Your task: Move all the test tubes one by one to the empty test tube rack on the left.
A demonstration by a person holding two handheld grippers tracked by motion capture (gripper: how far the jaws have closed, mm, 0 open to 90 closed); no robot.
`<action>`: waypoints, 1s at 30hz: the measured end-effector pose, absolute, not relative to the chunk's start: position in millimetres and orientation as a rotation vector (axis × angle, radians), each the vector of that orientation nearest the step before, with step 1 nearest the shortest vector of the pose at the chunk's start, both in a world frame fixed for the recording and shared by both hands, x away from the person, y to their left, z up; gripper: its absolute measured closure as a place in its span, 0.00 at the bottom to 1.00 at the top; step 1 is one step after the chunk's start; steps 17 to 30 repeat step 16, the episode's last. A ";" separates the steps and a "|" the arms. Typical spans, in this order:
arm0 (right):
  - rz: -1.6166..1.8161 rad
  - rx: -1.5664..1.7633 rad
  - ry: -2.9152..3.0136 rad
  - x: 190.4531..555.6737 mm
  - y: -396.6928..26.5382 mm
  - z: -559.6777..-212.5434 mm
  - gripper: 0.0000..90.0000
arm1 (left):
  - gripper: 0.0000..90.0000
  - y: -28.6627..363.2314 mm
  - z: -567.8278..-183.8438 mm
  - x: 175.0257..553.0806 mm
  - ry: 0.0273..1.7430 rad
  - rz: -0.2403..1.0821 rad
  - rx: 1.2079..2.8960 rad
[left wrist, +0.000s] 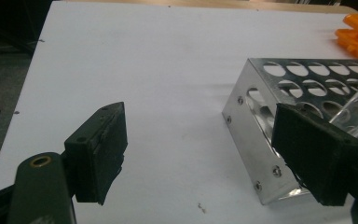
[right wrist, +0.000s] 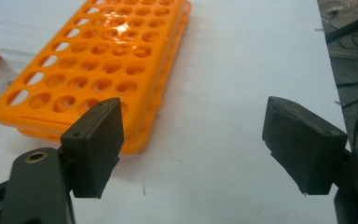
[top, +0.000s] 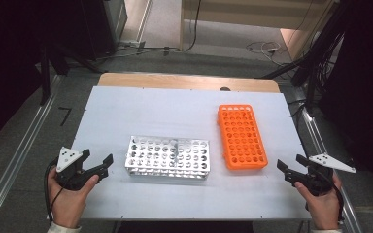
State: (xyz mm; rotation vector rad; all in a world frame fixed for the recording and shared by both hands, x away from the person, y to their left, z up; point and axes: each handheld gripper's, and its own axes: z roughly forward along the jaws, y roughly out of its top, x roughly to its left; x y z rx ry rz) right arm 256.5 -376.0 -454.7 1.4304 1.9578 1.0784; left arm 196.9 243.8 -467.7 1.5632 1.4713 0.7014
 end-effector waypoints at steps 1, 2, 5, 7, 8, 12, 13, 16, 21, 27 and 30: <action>1.079 1.446 1.955 257.6 -378.3 -456.6 0.21 | 0.21 243.8 -469.5 197.6 1.476 0.698 1.567; 1.072 1.452 1.952 258.5 -380.2 -458.3 0.21 | 0.21 243.7 -471.3 198.3 1.481 0.697 1.573; 1.051 1.474 1.946 261.0 -384.9 -463.1 0.21 | 0.20 243.7 -476.6 201.0 1.497 0.697 1.598; 1.042 1.489 1.943 263.0 -387.0 -466.2 0.21 | 0.20 243.8 -479.3 202.1 1.508 0.688 1.603; 1.035 1.498 1.943 264.6 -388.6 -468.4 0.21 | 0.20 243.7 -479.9 202.4 1.506 0.686 1.613; 1.012 1.515 1.944 268.3 -389.1 -474.3 0.20 | 0.18 241.6 -483.7 204.9 1.514 0.690 1.639; 1.006 1.517 1.944 269.1 -389.3 -476.0 0.20 | 0.18 241.3 -485.4 206.4 1.518 0.698 1.649; 0.975 1.542 1.933 272.6 -392.9 -482.4 0.18 | 0.18 241.5 -488.3 210.0 1.527 0.722 1.665; 0.975 1.542 1.933 272.6 -392.9 -482.4 0.18 | 0.18 241.5 -488.3 210.0 1.527 0.722 1.665; 0.975 1.542 1.933 272.6 -392.9 -482.4 0.18 | 0.18 241.5 -488.3 210.0 1.527 0.722 1.665; 0.975 1.542 1.933 272.6 -392.9 -482.4 0.18 | 0.18 241.5 -488.3 210.0 1.527 0.722 1.665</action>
